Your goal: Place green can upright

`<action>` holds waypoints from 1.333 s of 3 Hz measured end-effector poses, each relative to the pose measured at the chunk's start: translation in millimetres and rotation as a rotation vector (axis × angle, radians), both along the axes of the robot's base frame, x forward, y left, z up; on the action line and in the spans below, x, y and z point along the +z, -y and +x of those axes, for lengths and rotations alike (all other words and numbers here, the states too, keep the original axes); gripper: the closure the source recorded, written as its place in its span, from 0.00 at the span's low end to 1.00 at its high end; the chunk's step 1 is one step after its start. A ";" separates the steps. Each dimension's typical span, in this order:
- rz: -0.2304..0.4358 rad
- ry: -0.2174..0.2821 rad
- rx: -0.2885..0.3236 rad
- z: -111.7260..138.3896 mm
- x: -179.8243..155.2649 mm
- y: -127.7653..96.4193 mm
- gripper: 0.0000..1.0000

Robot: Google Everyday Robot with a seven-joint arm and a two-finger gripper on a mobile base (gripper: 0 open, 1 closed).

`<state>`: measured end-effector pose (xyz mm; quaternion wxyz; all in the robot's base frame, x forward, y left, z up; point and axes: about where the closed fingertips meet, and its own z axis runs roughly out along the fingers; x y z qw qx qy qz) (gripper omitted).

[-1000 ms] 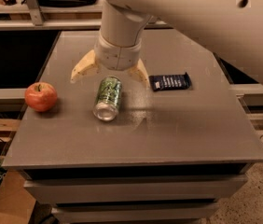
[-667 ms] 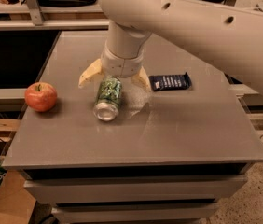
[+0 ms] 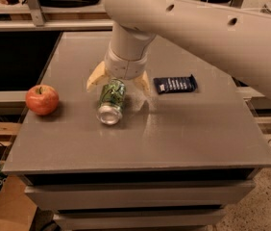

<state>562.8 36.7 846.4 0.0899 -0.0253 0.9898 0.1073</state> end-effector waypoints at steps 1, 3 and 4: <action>0.007 0.003 0.007 1.2 -0.2 -2.2 0.40; 0.018 0.039 0.018 2.9 14.8 0.5 0.86; 0.023 0.104 0.017 3.3 37.1 7.1 1.00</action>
Offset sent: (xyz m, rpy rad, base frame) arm 0.0037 0.0051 0.0050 0.0182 -0.0124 0.0238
